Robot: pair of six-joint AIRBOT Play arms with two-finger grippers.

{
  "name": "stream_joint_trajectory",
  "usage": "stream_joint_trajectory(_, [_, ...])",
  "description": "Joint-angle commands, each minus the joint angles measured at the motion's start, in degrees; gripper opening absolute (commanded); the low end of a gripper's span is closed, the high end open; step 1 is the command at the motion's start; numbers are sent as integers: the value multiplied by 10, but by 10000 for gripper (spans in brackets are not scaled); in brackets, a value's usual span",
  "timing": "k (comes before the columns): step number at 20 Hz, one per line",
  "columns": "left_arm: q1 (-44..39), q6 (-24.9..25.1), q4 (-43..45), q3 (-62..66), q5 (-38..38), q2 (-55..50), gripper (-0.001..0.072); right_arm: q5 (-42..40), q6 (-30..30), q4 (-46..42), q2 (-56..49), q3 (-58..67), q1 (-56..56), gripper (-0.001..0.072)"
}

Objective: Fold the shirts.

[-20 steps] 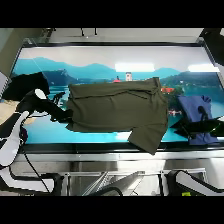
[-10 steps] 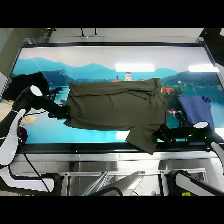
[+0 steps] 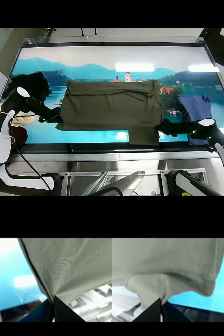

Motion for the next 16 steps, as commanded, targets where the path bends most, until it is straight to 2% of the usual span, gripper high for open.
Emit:
stream_joint_trajectory(1, [5, 12, -3, 16, -57, 2, 14, 2, -26, 45, 7, 52, -6, 22])
stream_joint_trajectory(4, [-7, 10, -31, 91, -50, 1, 14, -49, -54, 73, -28, 153, 4, 22])
stream_joint_trajectory(7, [-30, 2, -30, 190, -9, -10, 14, -67, -76, 77, -139, 279, 35, 23])
stream_joint_trajectory(10, [-54, 2, -30, 300, 1, -73, 14, -108, -96, 75, -268, 406, 72, 23])
stream_joint_trajectory(13, [-69, 1, -30, 385, 61, -154, 14, -125, -99, 75, -391, 521, 83, 23])
stream_joint_trajectory(16, [-73, -9, -30, 454, 97, -232, 14, -128, -130, 76, -476, 588, 90, 24])
